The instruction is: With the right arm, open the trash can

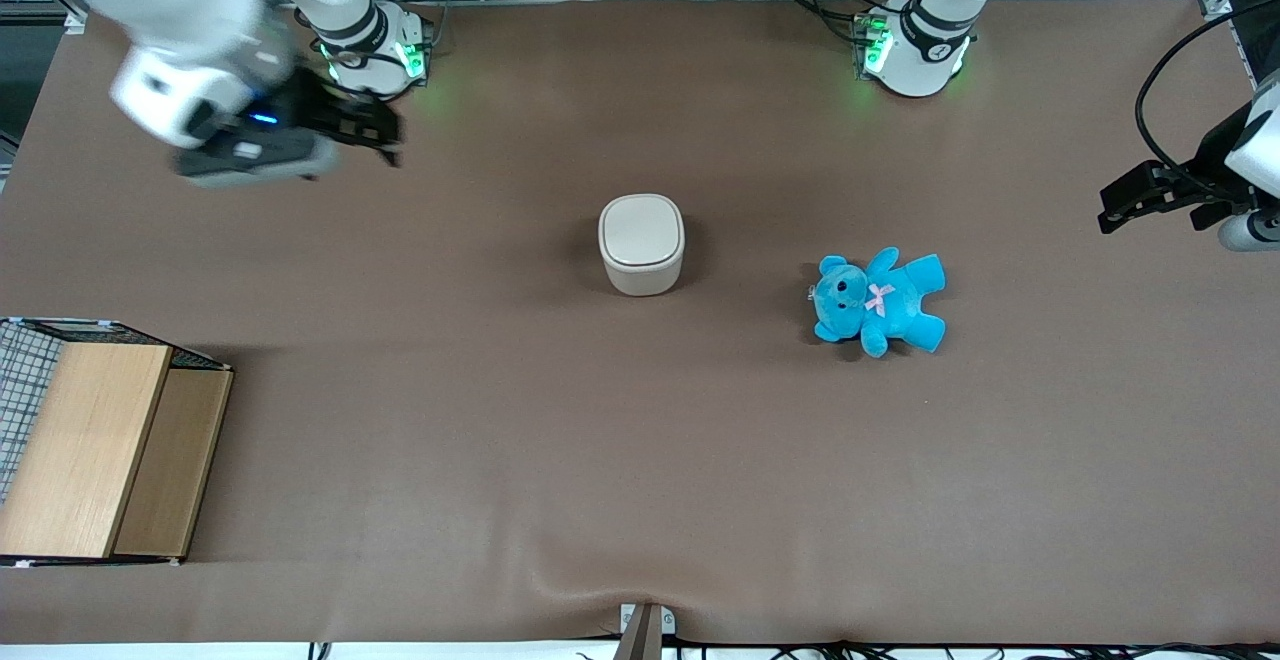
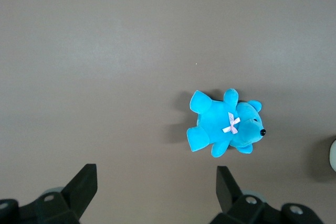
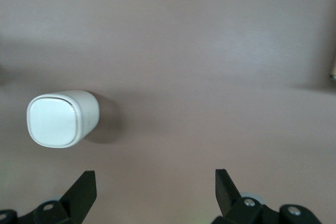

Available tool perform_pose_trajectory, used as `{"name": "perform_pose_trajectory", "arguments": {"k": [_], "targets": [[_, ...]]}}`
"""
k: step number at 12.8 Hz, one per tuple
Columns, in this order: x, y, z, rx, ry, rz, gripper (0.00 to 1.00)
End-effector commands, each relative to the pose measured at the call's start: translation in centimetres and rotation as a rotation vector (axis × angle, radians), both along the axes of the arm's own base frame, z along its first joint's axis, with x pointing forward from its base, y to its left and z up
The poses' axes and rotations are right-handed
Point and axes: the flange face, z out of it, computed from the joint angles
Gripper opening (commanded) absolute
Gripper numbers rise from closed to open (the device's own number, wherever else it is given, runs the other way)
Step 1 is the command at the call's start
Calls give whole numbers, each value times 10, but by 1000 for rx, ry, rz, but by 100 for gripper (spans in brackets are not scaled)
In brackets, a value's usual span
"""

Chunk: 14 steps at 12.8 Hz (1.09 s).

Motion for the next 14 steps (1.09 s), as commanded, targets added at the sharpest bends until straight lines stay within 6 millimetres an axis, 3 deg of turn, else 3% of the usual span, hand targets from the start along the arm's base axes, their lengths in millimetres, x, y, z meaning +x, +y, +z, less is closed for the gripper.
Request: {"name": "perform_pose_trajectory", "arguments": {"k": [1,2,5,6,9,14], "targets": [[8,58,-45,-25,20,38,95],[4,82,-63,-34,25,24,80],[-10,153,-118,-45,2,7,60],[-18,175,-134,-44,-5,24,46],[-31,205,-177,-82,5,73,0],[-57,245,-233,-177,-23,114,0]]}}
